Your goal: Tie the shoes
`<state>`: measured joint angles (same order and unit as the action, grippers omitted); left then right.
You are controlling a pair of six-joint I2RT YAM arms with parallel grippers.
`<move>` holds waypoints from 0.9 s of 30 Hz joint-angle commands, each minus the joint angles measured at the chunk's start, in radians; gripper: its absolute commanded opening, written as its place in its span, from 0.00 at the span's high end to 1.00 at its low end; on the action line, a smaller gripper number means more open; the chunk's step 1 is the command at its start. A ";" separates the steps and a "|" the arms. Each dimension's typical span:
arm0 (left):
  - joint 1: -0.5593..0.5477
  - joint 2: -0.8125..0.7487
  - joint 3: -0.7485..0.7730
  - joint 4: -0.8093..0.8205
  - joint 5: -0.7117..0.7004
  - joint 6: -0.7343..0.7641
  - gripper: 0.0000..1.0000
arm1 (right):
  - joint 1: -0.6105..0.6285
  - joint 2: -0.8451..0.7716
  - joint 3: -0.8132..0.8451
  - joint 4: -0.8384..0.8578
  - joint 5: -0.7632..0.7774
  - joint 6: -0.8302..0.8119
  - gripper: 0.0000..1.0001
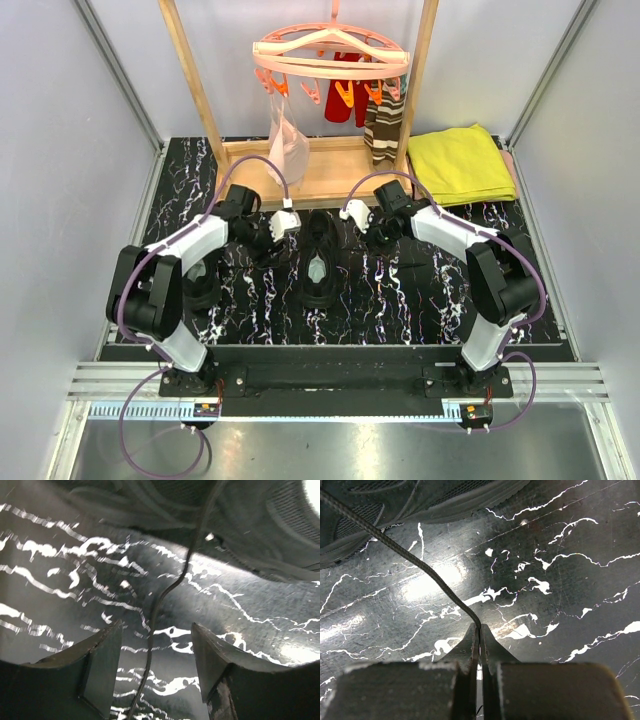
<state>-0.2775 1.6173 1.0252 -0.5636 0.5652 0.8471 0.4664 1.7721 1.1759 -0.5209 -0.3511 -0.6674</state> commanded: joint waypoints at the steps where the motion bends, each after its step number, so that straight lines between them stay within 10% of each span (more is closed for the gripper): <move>1: -0.051 0.010 0.027 0.044 0.076 0.050 0.41 | 0.000 -0.037 0.033 -0.008 -0.015 0.012 1.00; 15: -0.108 0.107 0.085 0.045 0.001 -0.002 0.54 | 0.000 -0.051 0.028 -0.010 -0.009 0.019 1.00; 24: -0.091 0.049 0.052 0.142 0.038 -0.129 0.99 | 0.000 -0.059 0.022 -0.008 0.006 0.020 1.00; 27: -0.054 -0.005 0.059 0.136 0.062 -0.163 1.00 | -0.002 -0.060 0.027 -0.010 0.018 0.031 1.00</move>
<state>-0.3698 1.7206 1.0813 -0.4854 0.5800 0.7429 0.4664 1.7645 1.1759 -0.5213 -0.3496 -0.6556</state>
